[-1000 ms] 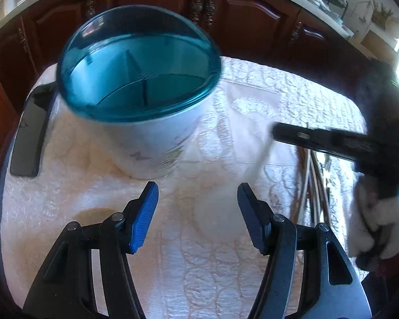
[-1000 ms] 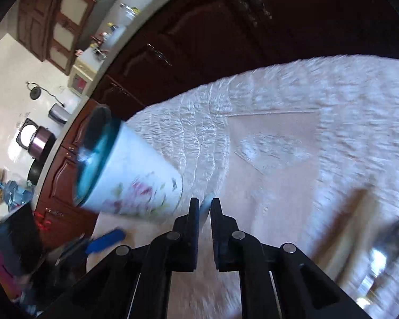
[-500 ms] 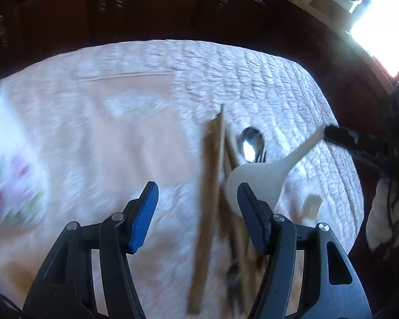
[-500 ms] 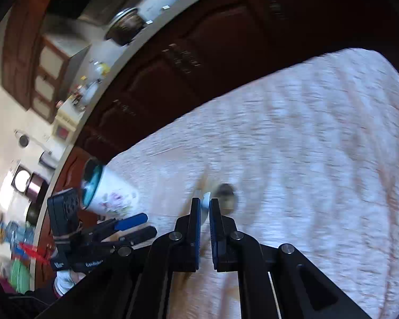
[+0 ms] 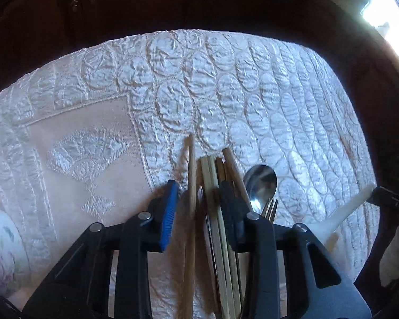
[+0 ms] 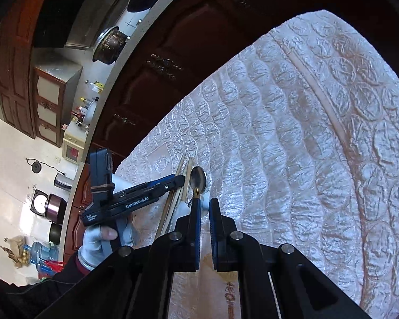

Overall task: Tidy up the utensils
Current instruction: 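Grasp a wooden chopstick with the left tool while the right tool holds the white spoon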

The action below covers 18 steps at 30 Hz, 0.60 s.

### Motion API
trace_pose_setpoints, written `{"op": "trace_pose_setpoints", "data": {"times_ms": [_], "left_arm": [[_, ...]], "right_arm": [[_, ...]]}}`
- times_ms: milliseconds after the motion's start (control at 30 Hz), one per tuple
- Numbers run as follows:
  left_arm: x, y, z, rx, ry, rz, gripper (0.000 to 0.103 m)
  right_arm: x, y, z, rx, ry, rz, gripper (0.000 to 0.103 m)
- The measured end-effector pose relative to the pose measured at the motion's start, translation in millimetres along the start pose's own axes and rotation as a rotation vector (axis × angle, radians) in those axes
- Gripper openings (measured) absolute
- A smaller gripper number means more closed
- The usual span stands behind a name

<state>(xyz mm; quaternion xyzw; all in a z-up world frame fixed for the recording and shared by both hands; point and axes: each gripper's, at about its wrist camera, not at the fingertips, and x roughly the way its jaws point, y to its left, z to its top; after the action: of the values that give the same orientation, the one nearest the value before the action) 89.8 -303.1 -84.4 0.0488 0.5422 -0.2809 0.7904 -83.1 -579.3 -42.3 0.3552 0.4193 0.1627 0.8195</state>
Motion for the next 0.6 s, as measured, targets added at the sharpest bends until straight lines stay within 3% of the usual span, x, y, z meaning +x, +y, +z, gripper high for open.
{"op": "trace_pose_setpoints", "data": {"times_ms": [100,167,600], "left_arm": [[-7.9,8.9,0.0,-0.018,-0.008,-0.013,0.008],[-20.4,15.4,-2.1,-0.026,-0.026,-0.02,0.006],[-132.9,55.6,-34.9,-0.1,-0.208,-0.075,0.006]], "right_arm": [[2.6,4.7,1.0,-0.01,-0.006,0.003,0.005],[7.5,12.8,3.7,-0.019,-0.009,0.016,0.005],[28.0,99.2,18.5,-0.203,-0.023,0.038,0.005]]}}
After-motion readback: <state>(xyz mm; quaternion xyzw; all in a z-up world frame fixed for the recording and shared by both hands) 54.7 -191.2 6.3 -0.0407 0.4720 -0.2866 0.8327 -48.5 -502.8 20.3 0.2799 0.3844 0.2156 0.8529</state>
